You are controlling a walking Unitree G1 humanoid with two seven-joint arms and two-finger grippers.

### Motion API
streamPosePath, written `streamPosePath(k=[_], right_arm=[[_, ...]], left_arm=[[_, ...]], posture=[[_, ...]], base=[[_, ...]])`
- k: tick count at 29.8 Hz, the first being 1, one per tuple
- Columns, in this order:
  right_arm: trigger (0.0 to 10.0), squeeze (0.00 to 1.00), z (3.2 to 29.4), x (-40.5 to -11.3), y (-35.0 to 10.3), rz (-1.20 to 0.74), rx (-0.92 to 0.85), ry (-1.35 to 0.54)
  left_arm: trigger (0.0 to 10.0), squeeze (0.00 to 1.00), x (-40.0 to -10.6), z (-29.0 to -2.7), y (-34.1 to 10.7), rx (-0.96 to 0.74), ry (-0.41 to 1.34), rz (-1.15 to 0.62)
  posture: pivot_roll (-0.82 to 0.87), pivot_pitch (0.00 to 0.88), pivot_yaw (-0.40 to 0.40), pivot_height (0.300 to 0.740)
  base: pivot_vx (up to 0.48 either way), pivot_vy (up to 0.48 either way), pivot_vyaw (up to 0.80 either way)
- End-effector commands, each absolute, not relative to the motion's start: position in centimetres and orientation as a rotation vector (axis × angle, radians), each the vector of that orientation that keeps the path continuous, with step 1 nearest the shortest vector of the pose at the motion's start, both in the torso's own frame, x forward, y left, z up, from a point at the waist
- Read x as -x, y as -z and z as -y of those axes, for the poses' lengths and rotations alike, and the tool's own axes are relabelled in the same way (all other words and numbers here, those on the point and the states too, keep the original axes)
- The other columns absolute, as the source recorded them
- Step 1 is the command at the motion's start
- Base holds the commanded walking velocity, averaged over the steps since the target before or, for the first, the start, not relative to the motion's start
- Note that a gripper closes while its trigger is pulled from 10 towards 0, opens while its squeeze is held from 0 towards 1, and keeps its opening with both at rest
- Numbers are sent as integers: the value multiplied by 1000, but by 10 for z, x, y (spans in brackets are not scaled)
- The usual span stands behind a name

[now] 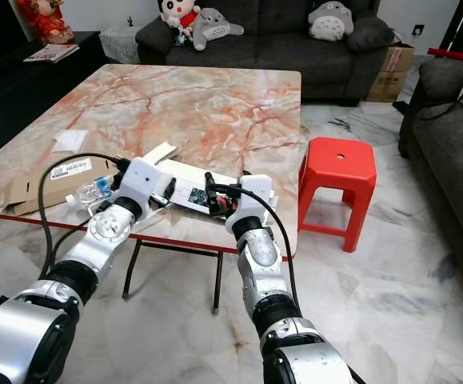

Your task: Picking trash to rubbish bin

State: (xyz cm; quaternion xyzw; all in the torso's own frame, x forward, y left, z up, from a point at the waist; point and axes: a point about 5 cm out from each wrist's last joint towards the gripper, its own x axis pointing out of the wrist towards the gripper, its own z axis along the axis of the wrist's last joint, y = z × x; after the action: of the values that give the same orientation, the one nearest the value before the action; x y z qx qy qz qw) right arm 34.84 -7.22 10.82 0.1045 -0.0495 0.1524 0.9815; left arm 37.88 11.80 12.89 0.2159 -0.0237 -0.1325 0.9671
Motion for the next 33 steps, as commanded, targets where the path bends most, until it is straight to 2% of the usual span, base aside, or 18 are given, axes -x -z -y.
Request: streamPosePath(k=[1, 20, 33], right_arm=[[10000, 0, 65, -344, -106, 95, -232, -320], [10000, 0, 62, -328, -101, 100, -245, -338], [10000, 0, 65, -319, -100, 93, -249, -328]], left_arm=[[10000, 0, -382, -115, -135, -465, 269, 69], [10000, 0, -392, -103, -149, -569, 223, 65], [10000, 0, -395, -107, -147, -662, 165, 19]], posture=[[-67, 0, 61, 740], [-98, 93, 63, 740], [-117, 144, 59, 740]], base=[[0, 0, 0], [0, 0, 0], [0, 0, 0]])
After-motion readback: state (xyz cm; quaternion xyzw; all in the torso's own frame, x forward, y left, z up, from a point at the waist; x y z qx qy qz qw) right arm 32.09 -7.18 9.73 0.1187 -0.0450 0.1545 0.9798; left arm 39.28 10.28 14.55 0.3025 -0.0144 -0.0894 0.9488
